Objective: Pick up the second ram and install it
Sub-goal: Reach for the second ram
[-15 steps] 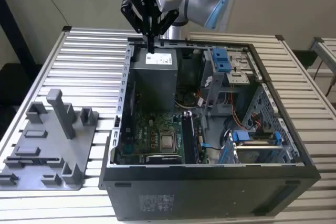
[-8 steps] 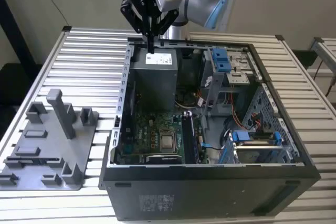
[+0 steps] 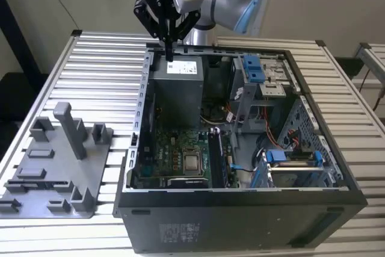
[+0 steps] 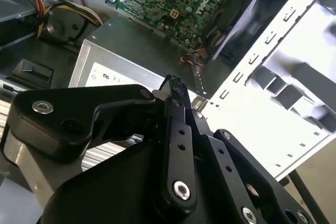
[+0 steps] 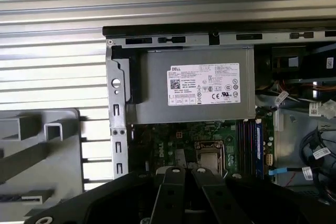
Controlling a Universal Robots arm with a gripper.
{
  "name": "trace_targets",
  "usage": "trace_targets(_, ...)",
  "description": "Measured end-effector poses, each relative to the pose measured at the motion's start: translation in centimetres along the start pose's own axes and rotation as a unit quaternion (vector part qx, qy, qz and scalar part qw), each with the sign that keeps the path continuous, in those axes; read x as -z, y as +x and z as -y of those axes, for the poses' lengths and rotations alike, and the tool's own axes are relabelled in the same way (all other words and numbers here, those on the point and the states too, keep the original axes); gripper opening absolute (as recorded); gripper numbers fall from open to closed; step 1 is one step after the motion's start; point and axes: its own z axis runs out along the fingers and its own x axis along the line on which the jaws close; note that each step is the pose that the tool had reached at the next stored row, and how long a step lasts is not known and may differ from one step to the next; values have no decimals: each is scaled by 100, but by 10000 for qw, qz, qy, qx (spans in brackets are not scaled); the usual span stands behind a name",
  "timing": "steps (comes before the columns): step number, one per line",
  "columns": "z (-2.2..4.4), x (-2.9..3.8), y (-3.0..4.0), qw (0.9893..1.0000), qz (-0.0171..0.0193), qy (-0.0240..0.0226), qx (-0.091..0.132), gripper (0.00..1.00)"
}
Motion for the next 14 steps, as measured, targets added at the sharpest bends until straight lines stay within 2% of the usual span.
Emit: trace_targets(14, 13, 4, 186, 10000, 0, 0, 1, 11)
